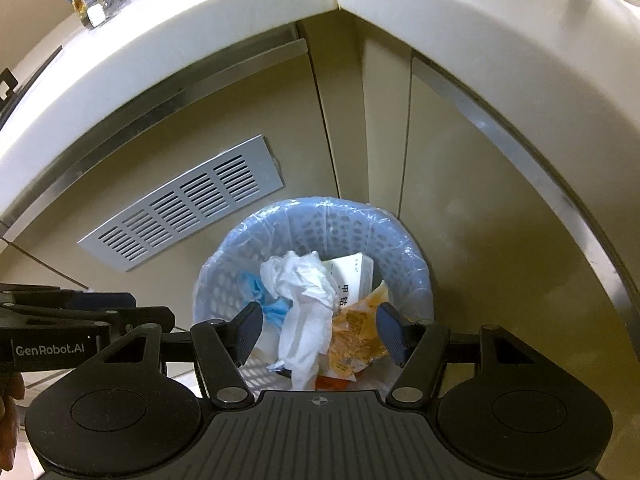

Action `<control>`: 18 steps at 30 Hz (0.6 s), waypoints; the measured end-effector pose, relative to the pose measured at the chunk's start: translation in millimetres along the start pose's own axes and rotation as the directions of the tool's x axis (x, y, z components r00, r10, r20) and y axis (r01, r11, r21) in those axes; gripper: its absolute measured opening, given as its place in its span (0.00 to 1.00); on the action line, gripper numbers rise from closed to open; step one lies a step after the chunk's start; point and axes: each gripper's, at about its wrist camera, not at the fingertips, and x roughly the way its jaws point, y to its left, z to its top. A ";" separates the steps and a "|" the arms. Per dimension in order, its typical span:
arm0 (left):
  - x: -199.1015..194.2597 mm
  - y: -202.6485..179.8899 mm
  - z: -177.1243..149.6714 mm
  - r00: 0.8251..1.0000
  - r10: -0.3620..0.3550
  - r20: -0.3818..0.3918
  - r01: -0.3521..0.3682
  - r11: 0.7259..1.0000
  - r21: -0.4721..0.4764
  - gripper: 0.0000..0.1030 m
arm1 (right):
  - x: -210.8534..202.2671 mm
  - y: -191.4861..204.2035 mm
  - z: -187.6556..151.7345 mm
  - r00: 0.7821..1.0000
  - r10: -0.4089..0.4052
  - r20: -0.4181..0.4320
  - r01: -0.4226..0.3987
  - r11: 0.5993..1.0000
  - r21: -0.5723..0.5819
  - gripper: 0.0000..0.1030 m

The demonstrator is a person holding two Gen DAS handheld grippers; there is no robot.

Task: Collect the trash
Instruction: 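Raise both open tools from the wastebasket back over the countertop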

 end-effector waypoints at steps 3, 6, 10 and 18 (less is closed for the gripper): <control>-7.2 -3.1 -0.2 1.000 -0.008 0.017 0.008 1.000 0.009 0.44 | -6.0 1.5 -0.9 1.000 -0.002 0.011 0.002 1.000 0.005 0.61; -16.9 -6.0 0.3 0.999 -0.019 0.038 0.018 0.999 0.028 0.44 | -14.1 3.1 -0.2 1.000 0.000 0.026 0.000 1.000 0.002 0.61; -32.8 -11.1 1.7 0.997 -0.033 0.072 0.029 0.998 0.059 0.44 | -28.8 4.8 1.0 0.999 0.005 0.050 -0.004 1.000 -0.007 0.61; -67.3 -18.5 11.4 0.987 -0.065 0.149 0.047 0.991 0.127 0.45 | -70.1 16.4 2.1 0.991 0.014 0.134 -0.009 0.999 -0.041 0.61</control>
